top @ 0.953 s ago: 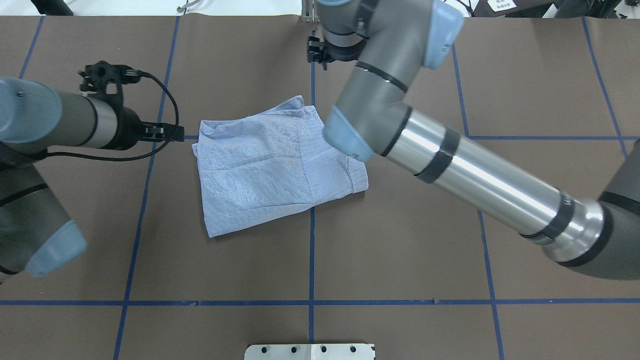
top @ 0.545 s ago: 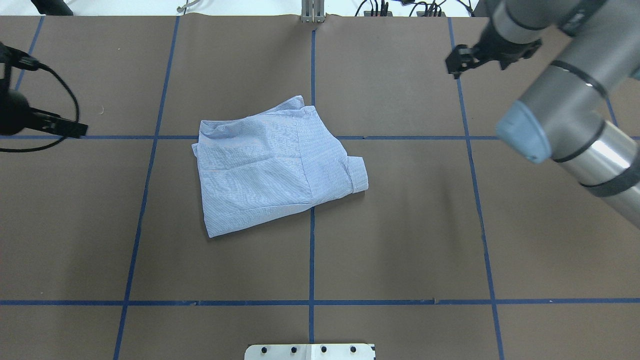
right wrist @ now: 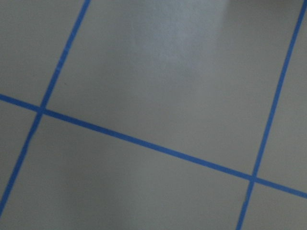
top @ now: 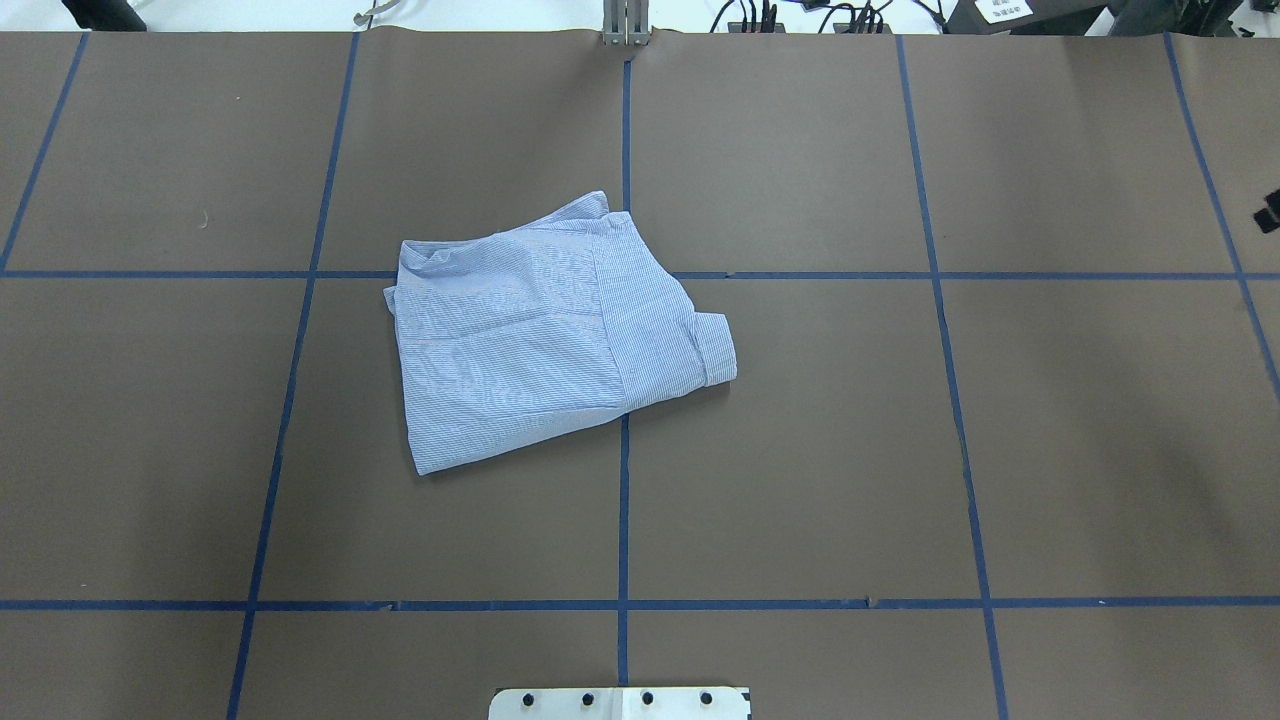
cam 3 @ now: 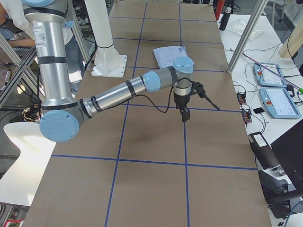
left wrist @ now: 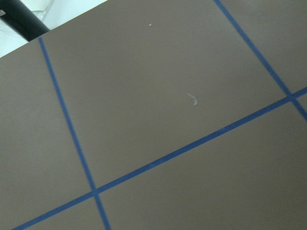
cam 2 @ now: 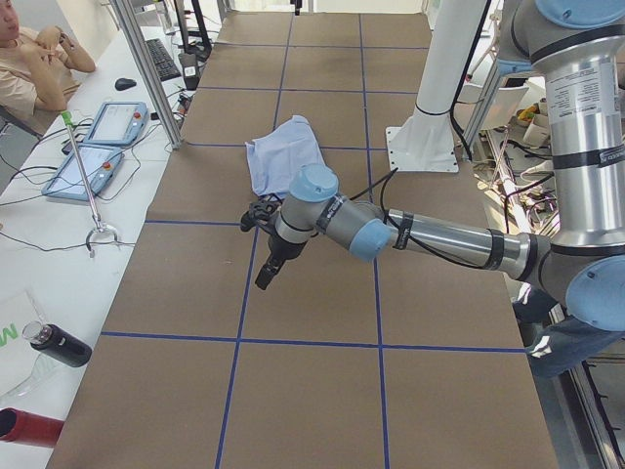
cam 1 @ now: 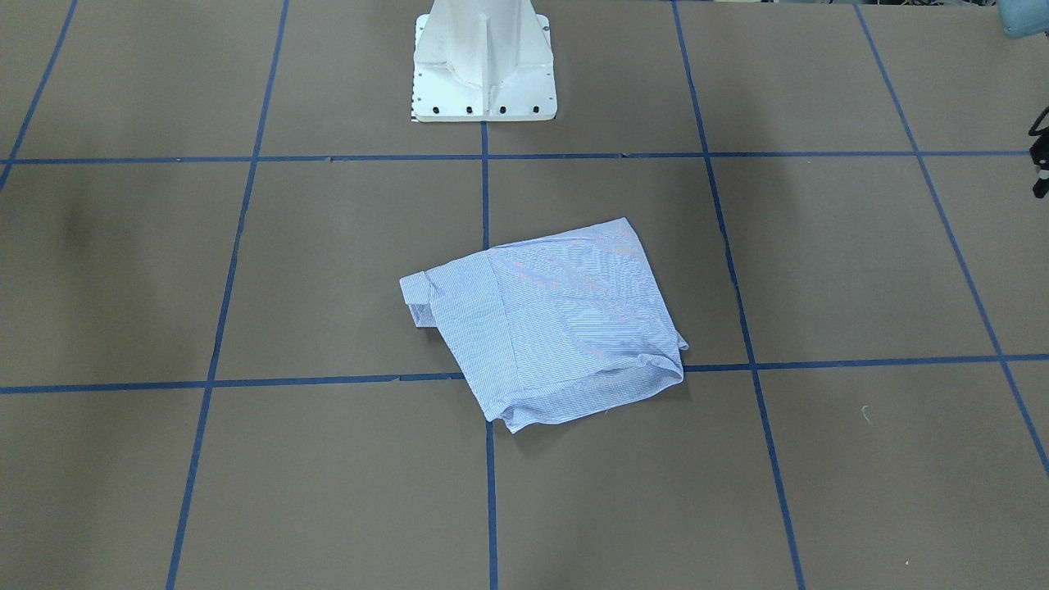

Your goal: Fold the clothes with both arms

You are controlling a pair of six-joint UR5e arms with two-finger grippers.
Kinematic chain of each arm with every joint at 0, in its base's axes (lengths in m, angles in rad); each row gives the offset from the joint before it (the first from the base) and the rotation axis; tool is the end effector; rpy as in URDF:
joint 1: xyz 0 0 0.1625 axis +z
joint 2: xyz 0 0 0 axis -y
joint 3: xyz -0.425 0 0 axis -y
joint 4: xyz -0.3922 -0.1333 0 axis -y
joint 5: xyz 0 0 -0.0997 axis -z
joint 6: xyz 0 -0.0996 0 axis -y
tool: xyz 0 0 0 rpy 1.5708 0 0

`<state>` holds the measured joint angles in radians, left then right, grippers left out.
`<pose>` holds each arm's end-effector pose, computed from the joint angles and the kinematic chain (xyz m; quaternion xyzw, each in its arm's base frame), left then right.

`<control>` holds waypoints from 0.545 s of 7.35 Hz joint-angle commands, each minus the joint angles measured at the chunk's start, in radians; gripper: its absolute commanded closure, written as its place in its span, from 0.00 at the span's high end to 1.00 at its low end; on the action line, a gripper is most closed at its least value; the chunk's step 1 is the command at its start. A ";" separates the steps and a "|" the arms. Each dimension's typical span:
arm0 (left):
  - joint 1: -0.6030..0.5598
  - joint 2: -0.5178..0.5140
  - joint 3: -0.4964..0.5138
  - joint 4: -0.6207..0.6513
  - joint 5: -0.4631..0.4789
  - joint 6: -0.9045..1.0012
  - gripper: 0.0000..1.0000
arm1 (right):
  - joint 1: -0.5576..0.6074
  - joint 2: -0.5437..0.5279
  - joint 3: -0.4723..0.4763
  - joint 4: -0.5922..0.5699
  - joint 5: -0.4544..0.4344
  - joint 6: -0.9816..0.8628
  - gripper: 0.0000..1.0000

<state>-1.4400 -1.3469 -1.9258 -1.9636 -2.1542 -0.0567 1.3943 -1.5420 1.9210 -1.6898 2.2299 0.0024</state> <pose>-0.0227 -0.4290 0.5477 0.2209 0.2998 0.1087 0.9217 -0.0154 -0.4982 0.4927 0.0935 -0.3306 -0.1234 0.9310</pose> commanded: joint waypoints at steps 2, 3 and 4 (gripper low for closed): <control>-0.123 0.032 0.080 -0.023 -0.062 -0.020 1.00 | 0.103 -0.323 -0.026 0.271 0.018 -0.058 1.00; -0.138 0.037 0.099 -0.021 -0.153 -0.018 1.00 | 0.116 -0.346 -0.034 0.288 0.019 -0.056 1.00; -0.169 0.038 0.122 -0.005 -0.226 -0.028 1.00 | 0.117 -0.349 -0.033 0.288 0.017 -0.053 1.00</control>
<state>-1.5752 -1.3127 -1.8306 -1.9801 -2.2870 -0.0779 1.5033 -1.8628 1.8928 -1.4304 2.2498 -0.0542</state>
